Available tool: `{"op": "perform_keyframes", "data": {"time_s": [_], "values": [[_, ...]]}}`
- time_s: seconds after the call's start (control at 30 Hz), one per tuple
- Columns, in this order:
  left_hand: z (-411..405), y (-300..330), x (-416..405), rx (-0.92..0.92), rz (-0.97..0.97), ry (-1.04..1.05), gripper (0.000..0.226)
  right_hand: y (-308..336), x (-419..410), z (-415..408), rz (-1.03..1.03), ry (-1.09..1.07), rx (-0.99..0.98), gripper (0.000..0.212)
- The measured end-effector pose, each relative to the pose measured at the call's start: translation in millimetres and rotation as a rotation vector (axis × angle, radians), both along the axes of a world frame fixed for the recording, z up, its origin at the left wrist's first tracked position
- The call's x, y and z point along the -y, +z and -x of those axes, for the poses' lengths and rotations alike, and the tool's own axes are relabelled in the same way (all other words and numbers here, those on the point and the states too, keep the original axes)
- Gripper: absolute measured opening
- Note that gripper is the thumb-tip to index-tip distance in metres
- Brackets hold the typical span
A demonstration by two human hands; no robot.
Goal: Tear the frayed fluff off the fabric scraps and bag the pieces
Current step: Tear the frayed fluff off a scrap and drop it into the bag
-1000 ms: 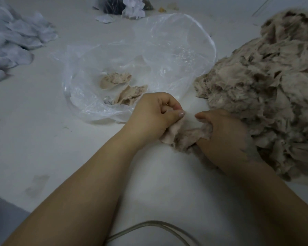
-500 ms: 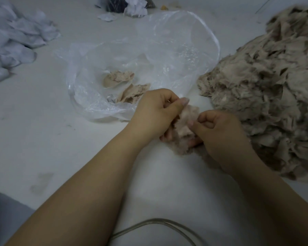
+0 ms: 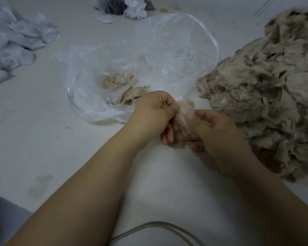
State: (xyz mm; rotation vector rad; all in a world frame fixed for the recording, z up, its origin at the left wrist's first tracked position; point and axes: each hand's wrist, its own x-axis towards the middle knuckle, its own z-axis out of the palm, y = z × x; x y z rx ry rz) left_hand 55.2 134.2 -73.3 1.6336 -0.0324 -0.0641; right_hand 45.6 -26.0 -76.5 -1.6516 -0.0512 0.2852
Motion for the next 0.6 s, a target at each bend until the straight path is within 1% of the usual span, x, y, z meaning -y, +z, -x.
{"op": "perform_keyframes", "data": {"time_s": [0.03, 0.13, 0.2, 0.23, 0.3, 0.33, 0.37, 0.43, 0.5, 0.6], "values": [[-0.2, -0.3, 0.6, 0.003, 0.001, -0.003, 0.022, -0.5, -1.9, 1.7, -0.021, 0.044, -0.009, 0.03], [0.4, -1.0, 2.4, 0.007, -0.02, 0.002, 0.022, -4.3, -3.9, 2.7, -0.056, 0.081, -0.013, 0.007], [1.0, -1.4, 3.2, 0.019, -0.03, 0.039, 0.022, -5.1, -3.6, 1.7, -0.033, 0.065, -0.01, 0.001], [1.4, -1.3, 3.1, 0.031, -0.03, 0.069, 0.021, -5.3, -3.1, 1.1, -0.018, 0.051, -0.009, 0.006], [1.9, -0.4, 2.3, 0.069, -0.031, 0.114, 0.02, -6.3, -1.0, -0.1, -0.01, 0.008, -0.016, 0.024], [2.2, 0.3, 2.5, 0.091, -0.034, 0.123, 0.02, -7.2, -0.3, -0.8, 0.009, -0.003, -0.005, 0.029], [2.6, 0.5, 3.0, 0.113, -0.037, 0.13, 0.02, -7.3, -0.3, -0.8, 0.04, -0.002, 0.016, 0.028], [3.0, 0.6, 3.6, 0.147, -0.015, 0.173, 0.019, -9.1, -1.0, -1.4, 0.12, 0.024, 0.04, 0.021], [1.8, 1.8, 1.9, 0.168, 0.067, 0.281, 0.016, -10.4, -1.8, 0.3, 0.191, 0.066, 0.027, 0.012], [-2.2, 3.9, -2.8, 0.247, 0.218, 0.449, 0.011, -14.0, -1.0, -0.9, 0.234, 0.017, 0.057, 0.013]]}}
